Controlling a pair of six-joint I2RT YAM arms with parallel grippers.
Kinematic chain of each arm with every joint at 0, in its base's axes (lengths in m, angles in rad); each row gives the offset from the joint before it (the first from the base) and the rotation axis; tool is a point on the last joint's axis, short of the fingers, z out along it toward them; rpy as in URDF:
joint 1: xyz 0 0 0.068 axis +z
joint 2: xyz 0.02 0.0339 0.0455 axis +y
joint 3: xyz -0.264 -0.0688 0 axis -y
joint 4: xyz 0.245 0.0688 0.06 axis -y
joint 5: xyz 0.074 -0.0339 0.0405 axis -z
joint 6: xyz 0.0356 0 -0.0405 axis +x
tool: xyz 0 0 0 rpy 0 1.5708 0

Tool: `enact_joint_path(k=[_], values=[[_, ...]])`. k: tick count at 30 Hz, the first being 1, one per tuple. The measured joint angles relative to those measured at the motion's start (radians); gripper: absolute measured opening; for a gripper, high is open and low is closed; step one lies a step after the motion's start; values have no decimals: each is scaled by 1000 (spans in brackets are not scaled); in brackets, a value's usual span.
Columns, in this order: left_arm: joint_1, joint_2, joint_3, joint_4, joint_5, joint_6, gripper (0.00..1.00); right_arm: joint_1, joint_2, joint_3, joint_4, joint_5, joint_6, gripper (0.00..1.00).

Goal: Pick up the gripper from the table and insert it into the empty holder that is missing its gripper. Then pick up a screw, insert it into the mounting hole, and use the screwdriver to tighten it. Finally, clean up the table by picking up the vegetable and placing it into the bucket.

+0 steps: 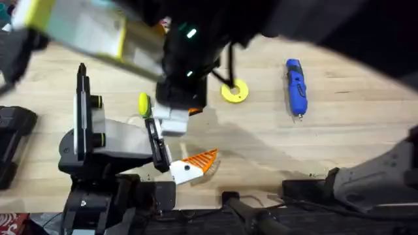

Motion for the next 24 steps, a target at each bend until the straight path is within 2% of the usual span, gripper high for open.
enact_joint_path(k=[6, 10, 14, 15, 18, 24], values=[[0, 0, 0, 0, 0, 0, 986, -68, -103, 0, -2, -3, 0, 995], [0, 0, 0, 0, 0, 0, 986, -122, -167, -35, 14, -48, -18, 995], [0, 0, 0, 0, 0, 0, 986, -185, -275, -188, 128, -110, -42, 995], [0, 0, 0, 0, 0, 0, 986, -236, -371, -339, 227, -158, -51, 996], [0, 0, 0, 0, 0, 0, 986, -298, -467, -484, 288, -237, -79, 997], [0, 0, 0, 0, 0, 0, 985, -443, -601, -669, 318, -521, -217, 996]])
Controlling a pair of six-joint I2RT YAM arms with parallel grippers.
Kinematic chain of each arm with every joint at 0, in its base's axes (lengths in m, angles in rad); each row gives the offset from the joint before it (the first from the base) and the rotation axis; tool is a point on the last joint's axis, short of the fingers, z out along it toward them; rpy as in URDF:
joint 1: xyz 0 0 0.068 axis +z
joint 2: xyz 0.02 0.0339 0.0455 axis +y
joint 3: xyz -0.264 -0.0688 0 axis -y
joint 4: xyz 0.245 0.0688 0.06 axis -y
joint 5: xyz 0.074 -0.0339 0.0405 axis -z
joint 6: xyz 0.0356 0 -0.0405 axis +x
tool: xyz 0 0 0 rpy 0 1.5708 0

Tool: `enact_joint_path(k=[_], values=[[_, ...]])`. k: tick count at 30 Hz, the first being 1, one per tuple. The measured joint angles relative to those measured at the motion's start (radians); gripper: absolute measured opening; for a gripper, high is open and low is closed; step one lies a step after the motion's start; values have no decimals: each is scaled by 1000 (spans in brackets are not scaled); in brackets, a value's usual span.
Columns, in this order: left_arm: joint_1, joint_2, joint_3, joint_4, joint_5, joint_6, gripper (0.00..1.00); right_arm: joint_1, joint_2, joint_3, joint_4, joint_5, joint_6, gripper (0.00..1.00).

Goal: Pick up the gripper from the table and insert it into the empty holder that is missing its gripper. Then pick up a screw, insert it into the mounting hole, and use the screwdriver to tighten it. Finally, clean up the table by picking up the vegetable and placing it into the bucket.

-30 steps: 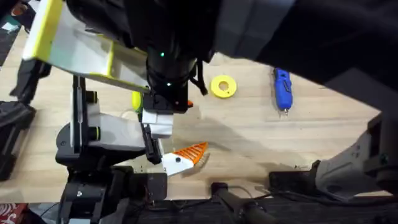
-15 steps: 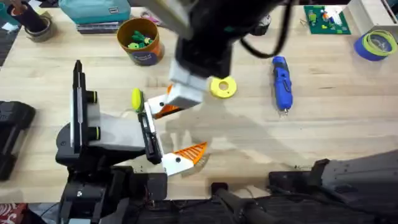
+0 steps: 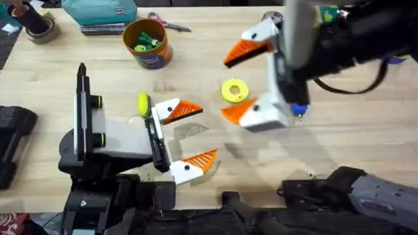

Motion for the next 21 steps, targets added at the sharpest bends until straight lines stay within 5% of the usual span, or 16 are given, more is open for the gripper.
enact_joint_path(k=[13, 21], values=[[0, 0, 0, 0, 0, 0, 986, -313, -48, -313, 18, -582, -439, 996], [0, 0, 0, 0, 0, 0, 986, -402, -46, -361, 47, -685, -551, 995]])
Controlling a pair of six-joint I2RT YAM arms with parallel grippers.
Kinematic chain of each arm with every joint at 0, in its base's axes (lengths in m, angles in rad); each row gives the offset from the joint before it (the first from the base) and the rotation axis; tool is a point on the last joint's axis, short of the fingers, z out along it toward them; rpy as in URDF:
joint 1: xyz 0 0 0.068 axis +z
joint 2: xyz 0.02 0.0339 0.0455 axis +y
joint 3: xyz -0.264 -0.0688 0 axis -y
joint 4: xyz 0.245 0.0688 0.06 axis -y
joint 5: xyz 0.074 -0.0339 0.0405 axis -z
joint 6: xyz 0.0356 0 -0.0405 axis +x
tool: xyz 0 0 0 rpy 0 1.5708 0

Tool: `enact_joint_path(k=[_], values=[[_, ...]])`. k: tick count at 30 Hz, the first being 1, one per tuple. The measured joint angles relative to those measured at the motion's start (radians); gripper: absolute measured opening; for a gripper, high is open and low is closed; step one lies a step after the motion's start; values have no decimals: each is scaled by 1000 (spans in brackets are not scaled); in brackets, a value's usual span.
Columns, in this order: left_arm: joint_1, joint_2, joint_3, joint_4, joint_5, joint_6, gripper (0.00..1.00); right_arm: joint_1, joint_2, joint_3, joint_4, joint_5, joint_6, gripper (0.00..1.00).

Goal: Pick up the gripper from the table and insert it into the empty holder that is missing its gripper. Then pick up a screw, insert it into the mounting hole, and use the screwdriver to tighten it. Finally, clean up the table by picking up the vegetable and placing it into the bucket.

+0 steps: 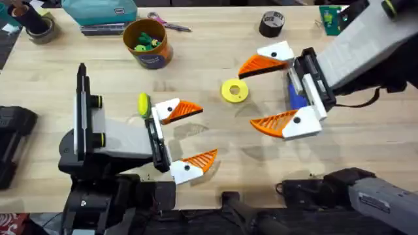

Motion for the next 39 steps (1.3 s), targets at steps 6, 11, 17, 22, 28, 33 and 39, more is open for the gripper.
enact_joint_path(k=[6, 11, 17, 22, 28, 33, 39], values=[[0, 0, 0, 0, 0, 0, 985, -4, 0, 0, 1, 23, -8, 995], [0, 0, 0, 0, 0, 0, 986, -4, 0, 0, 1, 80, -6, 995], [0, 0, 0, 0, 0, 0, 986, -4, 0, 0, 1, 150, 3, 994], [0, 0, 0, 0, 0, 0, 986, -4, 0, 0, 1, 173, 9, 995], [0, 0, 0, 0, 0, 0, 985, -4, 0, 0, 1, 180, 9, 995], [0, 0, 0, 0, 0, -2, 846, -4, 0, 0, 1, 180, 9, 995], [0, 0, 0, 0, 0, 3, 21, -4, 0, 0, 1, 180, 9, 995]])
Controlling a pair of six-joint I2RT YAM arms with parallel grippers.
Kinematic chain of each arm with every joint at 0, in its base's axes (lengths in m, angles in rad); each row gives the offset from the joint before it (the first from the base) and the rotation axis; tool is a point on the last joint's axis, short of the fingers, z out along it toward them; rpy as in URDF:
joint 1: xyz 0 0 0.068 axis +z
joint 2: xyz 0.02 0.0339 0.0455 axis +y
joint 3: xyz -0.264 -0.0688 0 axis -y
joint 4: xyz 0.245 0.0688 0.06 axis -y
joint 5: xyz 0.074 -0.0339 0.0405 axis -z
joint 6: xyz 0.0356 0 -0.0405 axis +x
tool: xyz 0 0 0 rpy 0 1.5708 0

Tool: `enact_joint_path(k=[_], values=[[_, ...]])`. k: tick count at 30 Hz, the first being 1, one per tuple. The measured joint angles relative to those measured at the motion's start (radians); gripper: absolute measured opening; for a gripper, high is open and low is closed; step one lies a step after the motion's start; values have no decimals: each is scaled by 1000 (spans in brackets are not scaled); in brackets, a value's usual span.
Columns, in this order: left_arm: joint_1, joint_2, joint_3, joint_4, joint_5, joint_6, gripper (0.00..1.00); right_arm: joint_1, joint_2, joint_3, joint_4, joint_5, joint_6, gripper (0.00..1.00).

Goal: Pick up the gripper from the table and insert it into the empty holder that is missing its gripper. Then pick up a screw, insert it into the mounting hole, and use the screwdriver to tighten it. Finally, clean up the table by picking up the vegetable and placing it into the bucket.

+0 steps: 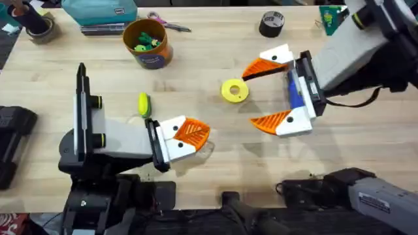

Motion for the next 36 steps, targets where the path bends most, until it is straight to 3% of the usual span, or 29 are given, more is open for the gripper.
enact_joint_path(k=[5, 9, 14, 24, 31, 36], values=[[0, 0, 0, 0, 0, 0, 10, -3, 0, 0, 62, 3, 74, 995], [0, 0, 0, 0, 0, 0, 9, -25, 0, 0, 201, 69, 323, 996], [0, 0, 0, 0, 0, 0, 9, -51, 0, 80, 157, 350, 733, 995], [0, 0, 0, 0, 0, 0, 9, -52, 2, 386, -142, 933, 1050, 995], [0, 0, 0, 0, 0, 0, 9, -52, 17, 508, -297, 1138, 1163, 995], [0, 0, 0, 0, 0, 0, 9, -62, 91, 521, -308, 1197, 1210, 995]])
